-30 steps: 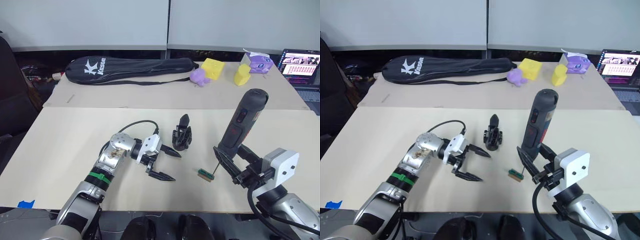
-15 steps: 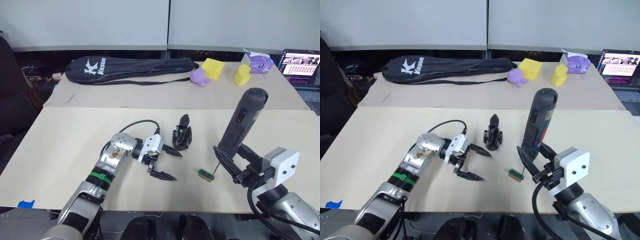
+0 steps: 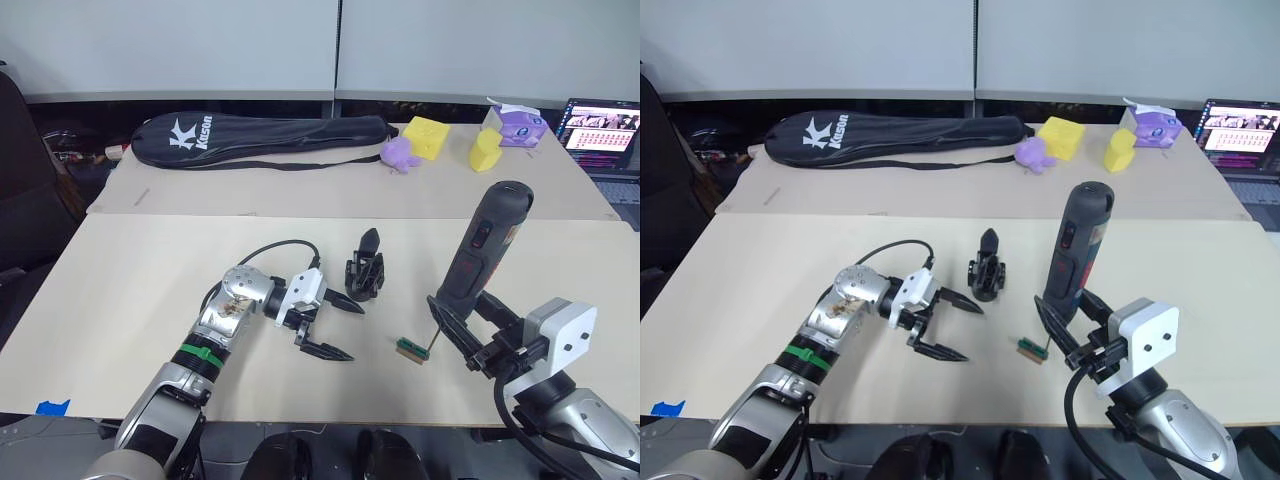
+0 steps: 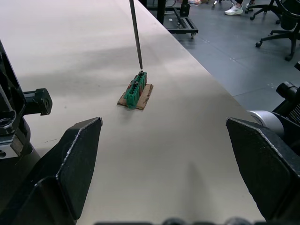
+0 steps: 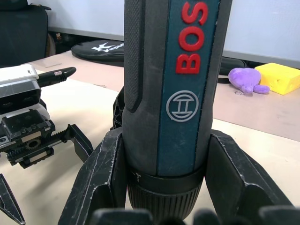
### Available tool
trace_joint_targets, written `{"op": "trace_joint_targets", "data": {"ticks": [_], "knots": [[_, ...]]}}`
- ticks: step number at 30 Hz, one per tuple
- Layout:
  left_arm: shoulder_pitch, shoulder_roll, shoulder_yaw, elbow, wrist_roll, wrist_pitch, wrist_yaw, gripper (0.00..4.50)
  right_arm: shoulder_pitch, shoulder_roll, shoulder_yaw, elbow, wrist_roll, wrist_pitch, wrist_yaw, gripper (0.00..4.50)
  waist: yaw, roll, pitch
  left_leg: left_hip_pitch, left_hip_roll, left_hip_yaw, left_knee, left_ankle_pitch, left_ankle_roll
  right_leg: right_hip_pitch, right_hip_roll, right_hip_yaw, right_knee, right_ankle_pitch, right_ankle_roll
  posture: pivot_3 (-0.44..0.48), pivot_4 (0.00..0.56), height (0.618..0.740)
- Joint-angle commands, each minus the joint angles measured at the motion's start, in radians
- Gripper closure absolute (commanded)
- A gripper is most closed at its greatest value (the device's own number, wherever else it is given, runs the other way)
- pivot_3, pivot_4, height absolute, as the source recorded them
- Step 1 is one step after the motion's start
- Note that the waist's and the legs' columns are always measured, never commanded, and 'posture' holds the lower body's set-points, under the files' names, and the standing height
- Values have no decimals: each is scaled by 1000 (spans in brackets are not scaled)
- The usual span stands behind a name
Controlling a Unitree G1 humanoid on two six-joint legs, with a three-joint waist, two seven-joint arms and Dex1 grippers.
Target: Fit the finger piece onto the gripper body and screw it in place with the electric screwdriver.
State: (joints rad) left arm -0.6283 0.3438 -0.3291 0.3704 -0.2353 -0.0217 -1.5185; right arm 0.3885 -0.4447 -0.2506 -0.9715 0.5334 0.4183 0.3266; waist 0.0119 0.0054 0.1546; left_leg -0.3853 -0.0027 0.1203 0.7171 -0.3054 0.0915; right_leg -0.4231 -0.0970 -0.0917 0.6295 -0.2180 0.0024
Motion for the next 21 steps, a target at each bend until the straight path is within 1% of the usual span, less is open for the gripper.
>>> {"op": "trace_joint_targets", "data": {"ticks": [1,8,21], "knots": [[-16,-5,12,-14,-13,-9,-3,0,-18,-3,-22,-47,12,-26,-3,2584,0,0,0,0,0,0,0,0,0,0,0,0,0,0,0,0,150,740],[-14,-12,17,-19,-26,-6,-8,0,-21,-3,-24,-45,11,-21,-6,2584,0,0,0,0,0,0,0,0,0,0,0,0,0,0,0,0,150,740],[-12,-20,10,-1,-9,-30,1,0,2,-3,-9,-49,-7,-36,5,2584,0,0,0,0,0,0,0,0,0,0,0,0,0,0,0,0,150,740]]}}
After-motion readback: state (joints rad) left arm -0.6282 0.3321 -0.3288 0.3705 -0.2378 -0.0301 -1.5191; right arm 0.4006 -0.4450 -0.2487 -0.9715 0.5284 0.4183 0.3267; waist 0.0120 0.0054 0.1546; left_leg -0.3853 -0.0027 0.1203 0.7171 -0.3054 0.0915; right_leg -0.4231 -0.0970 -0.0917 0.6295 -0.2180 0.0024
